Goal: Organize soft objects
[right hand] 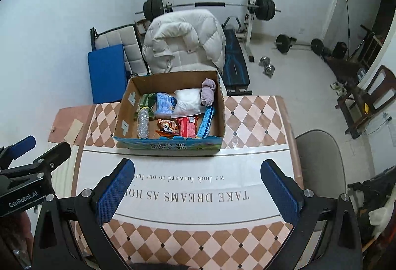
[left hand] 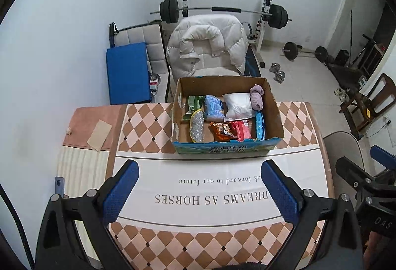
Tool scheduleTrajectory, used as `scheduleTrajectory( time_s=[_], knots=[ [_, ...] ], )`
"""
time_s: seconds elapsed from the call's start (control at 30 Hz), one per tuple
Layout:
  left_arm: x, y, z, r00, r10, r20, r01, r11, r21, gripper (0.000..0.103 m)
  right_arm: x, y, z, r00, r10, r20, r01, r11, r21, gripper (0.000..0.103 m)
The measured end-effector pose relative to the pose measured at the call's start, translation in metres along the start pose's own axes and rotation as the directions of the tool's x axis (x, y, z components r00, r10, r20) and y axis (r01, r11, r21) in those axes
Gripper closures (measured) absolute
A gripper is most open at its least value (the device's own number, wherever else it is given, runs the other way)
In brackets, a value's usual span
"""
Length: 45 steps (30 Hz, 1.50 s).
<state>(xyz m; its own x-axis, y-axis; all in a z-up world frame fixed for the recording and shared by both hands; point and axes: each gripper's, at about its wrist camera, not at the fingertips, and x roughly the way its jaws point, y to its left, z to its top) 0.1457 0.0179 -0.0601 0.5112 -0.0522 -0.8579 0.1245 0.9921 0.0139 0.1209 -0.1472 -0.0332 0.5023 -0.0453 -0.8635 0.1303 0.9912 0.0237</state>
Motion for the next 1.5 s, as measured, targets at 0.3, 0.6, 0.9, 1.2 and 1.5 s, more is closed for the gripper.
scheduleTrajectory(
  time_s=[0.3,0.6,0.9,1.2,1.5],
  knots=[
    [-0.044,0.005,-0.024,0.999,0.002,0.053,-0.001,1.000,-0.030,0.002,-0.061,0.009,-0.027,0.996,-0.042,0.078,0.044,0.999,-0.030,0.000],
    [-0.070,0.006,-0.035,0.997,-0.020,0.074,0.022,0.999,-0.032,0.002,-0.100,0.014,-0.044,0.995,-0.022,0.097,0.027,0.999,-0.045,0.000],
    [-0.071,0.007,-0.037,0.996,-0.026,0.082,0.030,0.999,-0.043,0.002,-0.112,0.011,-0.043,0.988,-0.069,0.137,0.074,0.997,-0.033,0.000],
    [-0.052,0.004,-0.021,0.995,0.011,0.099,-0.006,0.999,-0.049,0.000,-0.084,0.007,-0.027,0.984,-0.115,0.137,0.118,0.993,-0.011,0.000],
    [-0.036,0.003,-0.010,0.995,0.045,0.091,-0.040,0.998,-0.050,0.000,-0.071,0.000,-0.012,0.974,-0.165,0.156,0.165,0.986,0.008,0.000]
  ],
)
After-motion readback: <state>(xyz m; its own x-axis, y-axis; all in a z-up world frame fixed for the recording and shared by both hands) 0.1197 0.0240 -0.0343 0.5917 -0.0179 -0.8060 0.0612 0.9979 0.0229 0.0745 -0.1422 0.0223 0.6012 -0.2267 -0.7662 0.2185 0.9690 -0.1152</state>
